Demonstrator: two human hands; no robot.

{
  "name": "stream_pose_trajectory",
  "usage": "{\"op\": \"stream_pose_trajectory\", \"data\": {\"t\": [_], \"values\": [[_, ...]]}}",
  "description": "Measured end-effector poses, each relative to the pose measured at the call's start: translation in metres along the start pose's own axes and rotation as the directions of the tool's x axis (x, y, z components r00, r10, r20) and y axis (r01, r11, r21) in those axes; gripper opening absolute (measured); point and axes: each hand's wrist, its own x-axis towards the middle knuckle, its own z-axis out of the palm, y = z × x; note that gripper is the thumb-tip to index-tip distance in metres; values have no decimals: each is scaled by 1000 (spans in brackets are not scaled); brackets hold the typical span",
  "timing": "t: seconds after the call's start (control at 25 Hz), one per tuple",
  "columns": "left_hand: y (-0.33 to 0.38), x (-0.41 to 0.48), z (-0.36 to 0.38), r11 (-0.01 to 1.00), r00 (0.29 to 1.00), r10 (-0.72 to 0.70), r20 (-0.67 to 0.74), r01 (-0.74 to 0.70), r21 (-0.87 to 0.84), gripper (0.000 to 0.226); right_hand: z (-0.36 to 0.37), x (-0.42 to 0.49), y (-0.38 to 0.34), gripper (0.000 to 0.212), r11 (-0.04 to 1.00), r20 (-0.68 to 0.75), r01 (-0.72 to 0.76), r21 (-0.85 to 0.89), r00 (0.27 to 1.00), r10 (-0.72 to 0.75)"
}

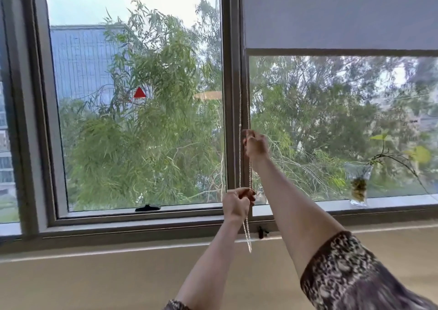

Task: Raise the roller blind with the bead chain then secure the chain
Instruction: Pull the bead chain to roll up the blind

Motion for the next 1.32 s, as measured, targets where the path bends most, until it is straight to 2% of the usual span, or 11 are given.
{"op": "stream_pose_trajectory", "data": {"t": [0.16,0.28,0.4,0.52,0.72,0.8,0.88,0.96,1.08,1.2,1.32], "values": [[9,14,-13,990,984,-74,162,53,128,14,4,-9,9,23,994,20,96,-54,995,-95],[32,38,-27,977,971,-98,219,52,206,24,7,-11,16,25,990,52,127,-64,991,-124],[77,60,-30,999,987,9,159,-14,32,24,5,-17,34,23,991,84,100,-95,992,-92],[125,81,-24,993,997,74,11,-72,-98,24,0,-30,56,24,996,131,61,-58,990,-52],[176,99,-8,983,984,177,0,-177,-50,16,-12,-50,82,26,996,189,42,-79,982,-26],[181,102,1,980,981,184,-64,-188,-70,8,-17,-53,86,26,994,201,62,-87,979,-43],[184,101,8,974,976,160,-147,-180,-138,11,-22,-51,82,27,991,248,62,-114,968,-32],[182,98,17,977,971,151,-186,-175,-118,18,-29,-48,76,26,985,334,-7,-173,940,66],[166,92,23,986,976,153,-155,-160,-35,22,-36,-32,65,28,965,423,-99,-244,884,197],[146,95,21,985,980,149,-130,-158,-64,36,-35,-1,39,28,992,265,-80,-99,959,104],[137,90,18,986,980,142,-138,-153,-68,37,-31,24,4,27,999,167,-33,42,986,25]]}}
